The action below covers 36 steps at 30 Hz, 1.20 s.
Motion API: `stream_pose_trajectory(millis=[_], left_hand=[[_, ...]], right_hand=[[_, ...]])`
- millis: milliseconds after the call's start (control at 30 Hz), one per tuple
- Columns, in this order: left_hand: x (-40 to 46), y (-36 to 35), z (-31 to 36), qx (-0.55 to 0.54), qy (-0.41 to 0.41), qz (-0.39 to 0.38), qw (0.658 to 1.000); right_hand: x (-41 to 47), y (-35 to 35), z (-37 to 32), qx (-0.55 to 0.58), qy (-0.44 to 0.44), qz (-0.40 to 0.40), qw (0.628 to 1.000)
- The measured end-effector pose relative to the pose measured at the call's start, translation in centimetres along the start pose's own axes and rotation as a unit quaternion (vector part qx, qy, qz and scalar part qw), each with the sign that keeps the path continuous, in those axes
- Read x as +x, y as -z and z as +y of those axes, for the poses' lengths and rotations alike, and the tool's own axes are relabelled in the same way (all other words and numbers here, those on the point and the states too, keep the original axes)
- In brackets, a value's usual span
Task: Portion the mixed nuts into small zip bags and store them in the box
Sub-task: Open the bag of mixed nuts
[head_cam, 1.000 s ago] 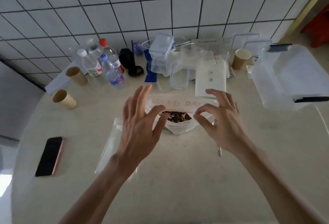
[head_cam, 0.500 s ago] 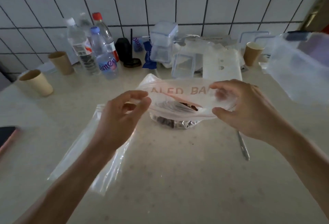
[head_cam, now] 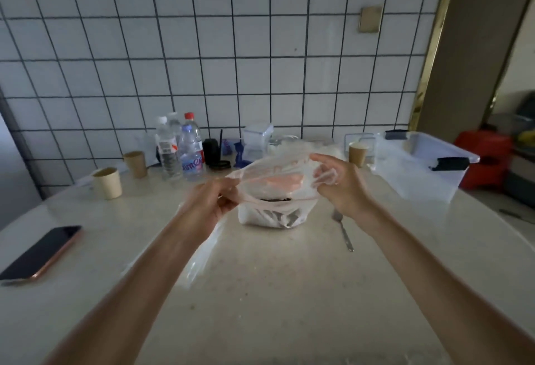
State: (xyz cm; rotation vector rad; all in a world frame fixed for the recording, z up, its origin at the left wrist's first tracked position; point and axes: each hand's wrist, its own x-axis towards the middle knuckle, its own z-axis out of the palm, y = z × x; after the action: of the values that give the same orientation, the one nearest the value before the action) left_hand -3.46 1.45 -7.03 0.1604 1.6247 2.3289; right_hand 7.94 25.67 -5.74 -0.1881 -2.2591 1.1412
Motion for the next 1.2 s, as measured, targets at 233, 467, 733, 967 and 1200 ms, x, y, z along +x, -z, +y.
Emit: stream_pose_trajectory(millis=[233,467,733,967,1200], left_hand=[[0.9,0.8,-0.7,0.178,-0.034,-0.001,0.983],[2.8,1.0,-0.5,0.14,-0.004,-0.004,0.99],[5.1,2.0,-0.5,-0.072,0.095,-0.14,0.983],[5.6,0.6,-1.9,-0.214,0.098,-0.12,0.965],[6.2,1.2,-1.5,-0.079,0.164,-0.11,0.977]], right_hand=[[0.0,-0.5,-0.1,0.095,-0.091,0.055,0.99],[1.5,-1.7,1.9,0.08,-0.176,0.057,0.979],[3.0,-1.5,2.8,0.391,-0.282,-0.017,0.876],[3.1,-3.2,3.4,0.635,-0.289,0.007,0.716],[3.7,-3.9,4.3,0.543,-0.31,-0.011,0.78]])
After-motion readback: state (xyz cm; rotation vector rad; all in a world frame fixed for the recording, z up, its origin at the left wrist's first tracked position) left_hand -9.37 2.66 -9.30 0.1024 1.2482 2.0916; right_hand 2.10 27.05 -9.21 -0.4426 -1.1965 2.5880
